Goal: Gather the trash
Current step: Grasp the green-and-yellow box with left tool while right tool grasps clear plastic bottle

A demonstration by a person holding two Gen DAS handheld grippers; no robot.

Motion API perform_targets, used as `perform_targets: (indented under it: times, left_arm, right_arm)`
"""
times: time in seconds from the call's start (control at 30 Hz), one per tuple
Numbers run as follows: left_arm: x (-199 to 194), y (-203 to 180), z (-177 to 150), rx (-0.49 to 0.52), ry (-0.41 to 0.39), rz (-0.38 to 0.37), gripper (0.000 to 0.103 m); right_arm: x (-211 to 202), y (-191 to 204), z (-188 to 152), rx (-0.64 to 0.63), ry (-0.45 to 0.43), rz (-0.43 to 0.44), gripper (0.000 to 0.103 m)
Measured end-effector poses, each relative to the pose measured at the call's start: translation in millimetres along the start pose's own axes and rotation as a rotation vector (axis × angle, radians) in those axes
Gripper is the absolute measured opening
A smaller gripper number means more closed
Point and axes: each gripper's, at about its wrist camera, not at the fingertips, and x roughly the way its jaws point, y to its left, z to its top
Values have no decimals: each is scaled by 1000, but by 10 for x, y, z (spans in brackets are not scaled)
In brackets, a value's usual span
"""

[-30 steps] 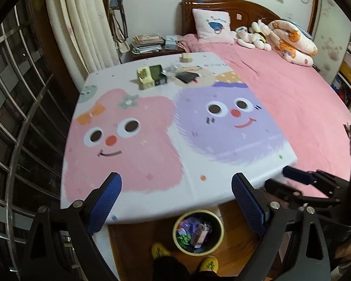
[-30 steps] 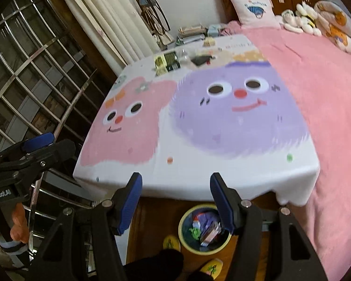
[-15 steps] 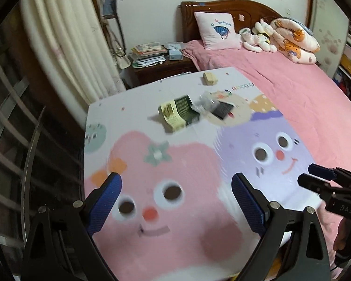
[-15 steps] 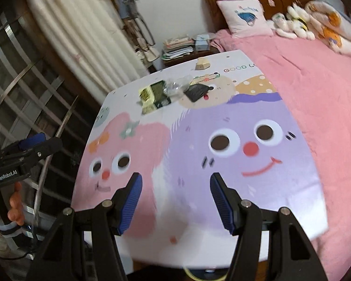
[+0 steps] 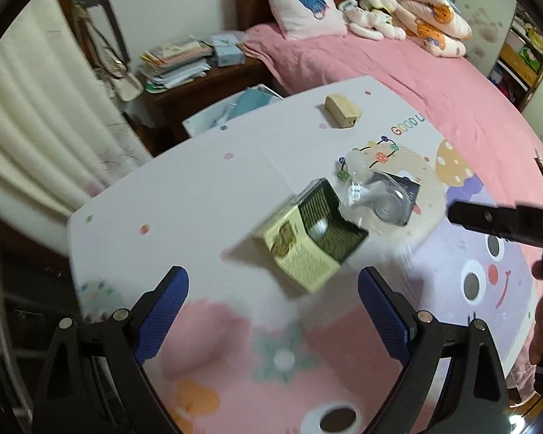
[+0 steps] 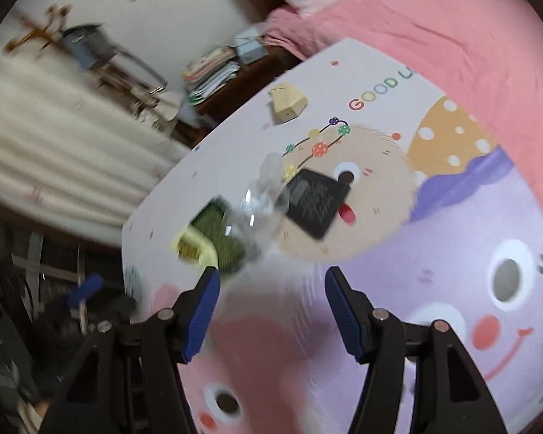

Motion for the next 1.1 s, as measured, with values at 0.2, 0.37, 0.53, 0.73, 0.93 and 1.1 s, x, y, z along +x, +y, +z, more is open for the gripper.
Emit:
perform_targets:
  times: [0.2,0.37,0.53,0.73,0.93,1.1]
  left_arm:
    - [481,45,194,-2,54,-51,89]
    - [730,72,293,-1,94,-94,87]
    - [941,70,302,2,141,-131,87]
    - [1130,34,311,4,176,-173,76]
    - [1177,28,292,-26,172,-175,63]
    - [1085,60,263,-64,177,-213,44]
  right_arm:
    - [434,-60,305,105,41,-15,60]
    - [695,-102,390,145,89,-5,51]
    - [826,-78,347,140,131,13,38]
    - [796,-99,266,112,128,28,30]
    - [694,-178,203,118,105,44,25]
    - [603,-265,173,136,73,44,24]
